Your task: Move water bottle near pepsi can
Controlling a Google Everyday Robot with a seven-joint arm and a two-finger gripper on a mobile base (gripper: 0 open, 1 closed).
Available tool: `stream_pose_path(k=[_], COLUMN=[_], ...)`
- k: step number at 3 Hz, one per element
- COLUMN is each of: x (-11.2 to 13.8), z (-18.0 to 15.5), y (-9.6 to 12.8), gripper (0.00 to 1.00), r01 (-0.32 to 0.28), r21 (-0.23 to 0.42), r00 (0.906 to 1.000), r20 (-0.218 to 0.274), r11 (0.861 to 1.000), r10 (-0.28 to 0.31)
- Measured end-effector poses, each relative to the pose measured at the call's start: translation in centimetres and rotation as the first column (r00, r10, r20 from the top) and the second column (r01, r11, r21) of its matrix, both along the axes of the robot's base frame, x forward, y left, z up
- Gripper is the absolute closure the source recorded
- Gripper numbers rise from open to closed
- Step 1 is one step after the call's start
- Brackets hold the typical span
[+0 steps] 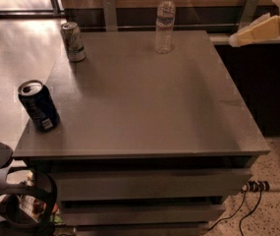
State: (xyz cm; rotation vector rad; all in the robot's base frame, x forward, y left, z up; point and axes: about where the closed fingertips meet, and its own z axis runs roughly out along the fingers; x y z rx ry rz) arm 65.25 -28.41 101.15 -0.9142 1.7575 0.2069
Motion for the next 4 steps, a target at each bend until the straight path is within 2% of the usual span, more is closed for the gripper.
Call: stream_pose_path(k=[1, 2, 4], x=[0.0, 2.5, 9.4], z=[0.0, -0.4, -2.9], y=[0.0, 1.7, 7.1], gripper=[0.0, 0.0, 0.0], r01=[0.0, -0.031, -0.102], r21=[0.0, 0.043, 0.163], r00=[1.0, 0.9995, 0.9947], r20=[0.0, 0.004, 0.007], r11=[1.0, 0.999, 0.981], r10=[0.0, 0.031, 0.103])
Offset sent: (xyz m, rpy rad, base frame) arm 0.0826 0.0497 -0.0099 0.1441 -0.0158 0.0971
